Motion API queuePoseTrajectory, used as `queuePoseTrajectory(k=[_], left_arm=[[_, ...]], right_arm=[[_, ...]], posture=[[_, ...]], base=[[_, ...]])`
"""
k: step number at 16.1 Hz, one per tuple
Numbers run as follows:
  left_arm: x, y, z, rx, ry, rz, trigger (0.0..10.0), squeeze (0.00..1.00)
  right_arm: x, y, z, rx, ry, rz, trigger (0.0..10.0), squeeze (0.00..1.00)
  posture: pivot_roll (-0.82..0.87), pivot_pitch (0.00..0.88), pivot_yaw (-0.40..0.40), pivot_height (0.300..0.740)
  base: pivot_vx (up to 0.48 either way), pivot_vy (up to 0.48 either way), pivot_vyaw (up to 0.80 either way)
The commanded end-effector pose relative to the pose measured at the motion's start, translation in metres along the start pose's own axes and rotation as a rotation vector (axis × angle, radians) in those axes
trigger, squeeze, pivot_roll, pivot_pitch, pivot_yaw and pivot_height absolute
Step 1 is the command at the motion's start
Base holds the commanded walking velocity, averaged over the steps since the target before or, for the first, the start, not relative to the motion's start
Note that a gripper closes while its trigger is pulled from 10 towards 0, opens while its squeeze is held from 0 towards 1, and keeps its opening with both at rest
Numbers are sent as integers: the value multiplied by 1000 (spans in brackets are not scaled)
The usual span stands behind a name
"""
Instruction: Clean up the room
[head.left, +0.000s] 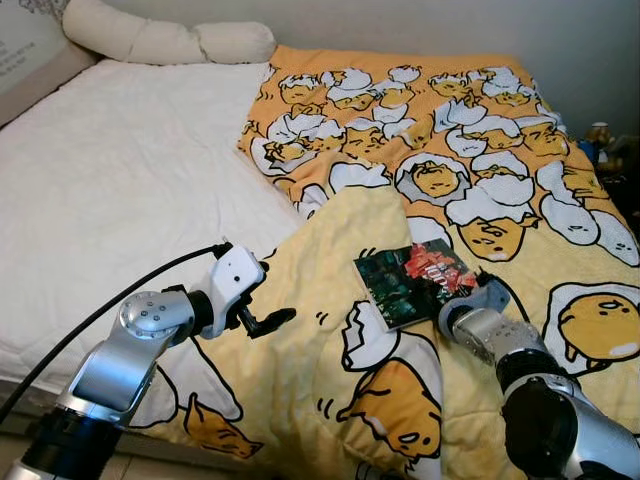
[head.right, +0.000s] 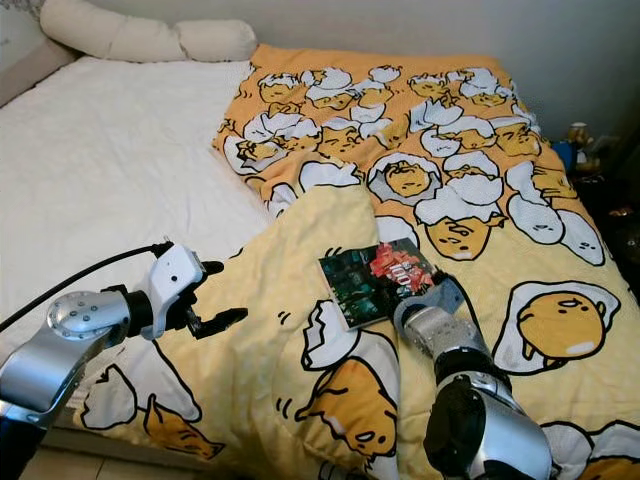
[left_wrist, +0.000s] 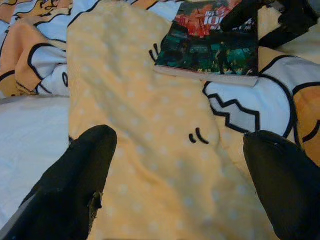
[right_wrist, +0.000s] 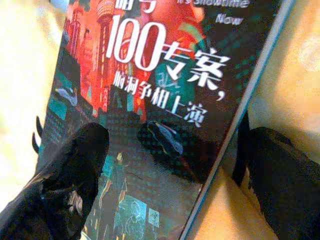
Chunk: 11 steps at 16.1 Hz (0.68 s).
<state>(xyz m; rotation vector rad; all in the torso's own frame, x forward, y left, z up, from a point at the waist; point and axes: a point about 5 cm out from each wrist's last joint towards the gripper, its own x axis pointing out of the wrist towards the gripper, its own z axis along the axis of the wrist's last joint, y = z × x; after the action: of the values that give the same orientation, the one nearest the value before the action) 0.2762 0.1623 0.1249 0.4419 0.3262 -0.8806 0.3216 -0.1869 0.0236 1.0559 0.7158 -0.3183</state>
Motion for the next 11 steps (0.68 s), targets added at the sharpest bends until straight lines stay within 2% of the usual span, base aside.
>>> queuePoseTrajectory(k=[1, 3, 5, 8, 9, 10, 11], left_arm=[[-2, -3, 2, -9, -9, -16, 10000, 1000], [-2, -5, 3, -13, -10, -28, 10000, 1000], [-3, -5, 4, -15, -8, -31, 10000, 1000], [-4, -1, 7, -15, -10, -28, 10000, 1000], [-4, -1, 7, -16, -10, -27, 10000, 1000], [-4, -2, 7, -16, -9, -28, 10000, 1000], [-4, -2, 7, -16, -9, -28, 10000, 1000]], right_arm=[[1, 2, -2, 85, -23, 59, 10000, 0], [2, 3, -3, 158, -55, 126, 10000, 0], [2, 14, -4, 252, -66, 243, 10000, 0], [2, 31, -3, 256, -83, 341, 10000, 0], [1, 34, -2, 259, -93, 352, 9176, 0], [1, 38, 1, 256, -114, 369, 4941, 0], [0, 41, 4, 246, -137, 380, 3961, 0]], posture=[[124, 0, -18, 740], [133, 0, -16, 740], [138, 0, -12, 740], [145, 0, -11, 740], [146, 0, -11, 740], [146, 0, -9, 740], [145, 0, -9, 740]], base=[[0, 0, 0], [0, 0, 0], [0, 0, 0], [0, 0, 0], [0, 0, 0], [0, 0, 0], [0, 0, 0]])
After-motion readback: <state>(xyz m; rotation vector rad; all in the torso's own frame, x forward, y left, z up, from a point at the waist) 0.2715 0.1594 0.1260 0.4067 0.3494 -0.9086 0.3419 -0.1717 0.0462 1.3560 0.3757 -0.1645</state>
